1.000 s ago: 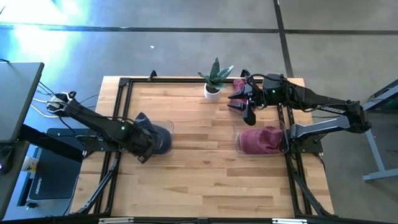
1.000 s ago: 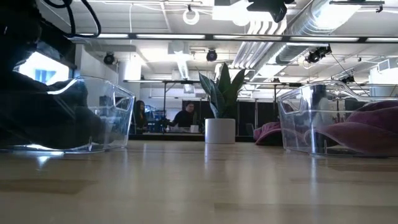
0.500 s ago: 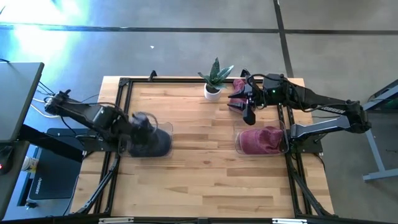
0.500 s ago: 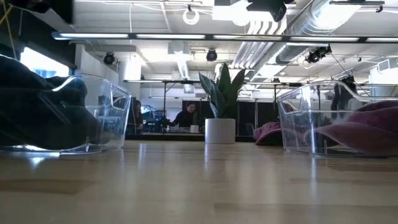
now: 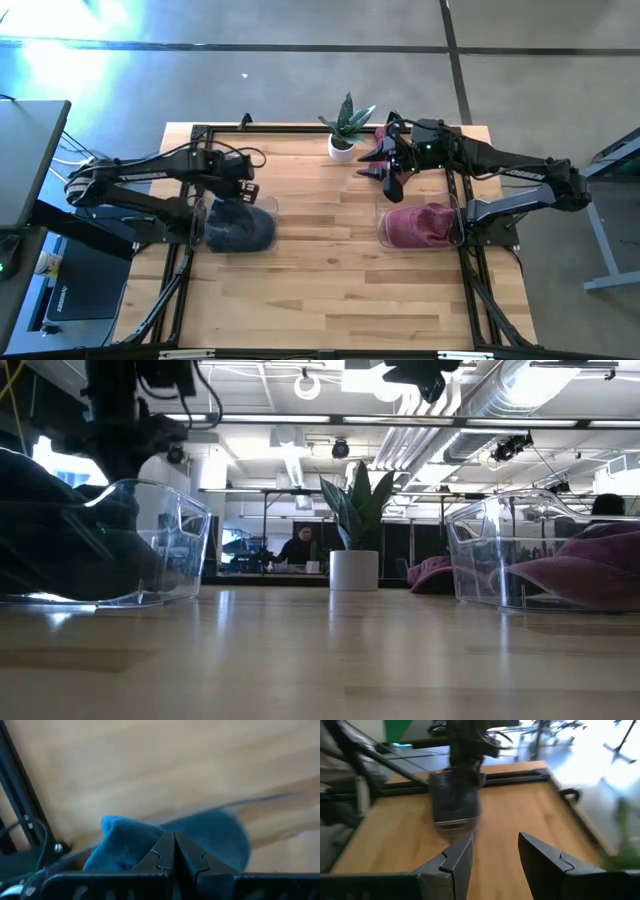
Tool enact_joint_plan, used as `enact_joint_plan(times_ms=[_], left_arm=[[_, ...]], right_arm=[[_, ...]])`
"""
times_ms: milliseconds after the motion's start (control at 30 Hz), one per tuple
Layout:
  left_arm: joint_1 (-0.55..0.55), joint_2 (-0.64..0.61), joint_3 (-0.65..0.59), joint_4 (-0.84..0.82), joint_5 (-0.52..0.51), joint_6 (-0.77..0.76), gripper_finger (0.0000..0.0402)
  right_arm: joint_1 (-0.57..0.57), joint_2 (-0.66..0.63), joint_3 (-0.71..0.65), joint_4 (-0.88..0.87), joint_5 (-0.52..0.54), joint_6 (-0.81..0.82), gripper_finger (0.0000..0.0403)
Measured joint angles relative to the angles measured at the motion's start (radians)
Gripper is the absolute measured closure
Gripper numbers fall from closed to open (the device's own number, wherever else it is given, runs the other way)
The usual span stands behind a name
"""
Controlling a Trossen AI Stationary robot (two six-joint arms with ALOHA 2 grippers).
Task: Pick & Place hat
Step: Put the blue cap into the left transparent bin
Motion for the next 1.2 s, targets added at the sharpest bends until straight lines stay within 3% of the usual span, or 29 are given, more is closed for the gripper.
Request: enact_joint_plan(times_ms=[167,267,400,567,700,833,967,1200], left_arm=[[0.015,0.000,-0.089,0.003,0.159,0.055,0.0401],[0.016,0.000,-0.134,0.009,0.158,0.071,0.0401],[0.015,0.000,-0.149,0.015,0.066,0.098,0.0401],[0.016,-0.014,-0.048,-0.007,0.024,0.115,0.0401],[0.000,-0.020,0.078,-0.015,0.118,0.122,0.0401],[-0.095,-0.022,0.173,-0.003,0.241,0.101,0.0401],[-0.245,-0.020,0.168,-0.002,0.307,0.014,0.0401],[-0.434,-0.020,0.008,-0.014,0.218,-0.183,0.0401]], right_arm=[[0.001,0.009,0.000,-0.006,-0.087,0.051,0.0249],[0.000,0.009,0.000,-0.009,-0.088,0.063,0.0249],[0.000,0.009,0.000,-0.009,-0.083,0.062,0.0249],[0.000,0.009,0.000,-0.009,-0.080,0.061,0.0249],[0.000,0.009,0.000,-0.009,-0.077,0.061,0.0249],[0.000,0.009,0.000,-0.016,-0.077,0.061,0.0249],[0.000,0.009,0.000,-0.021,-0.077,0.061,0.0249],[0.000,0.008,0.000,-0.022,-0.053,0.033,0.0249]])
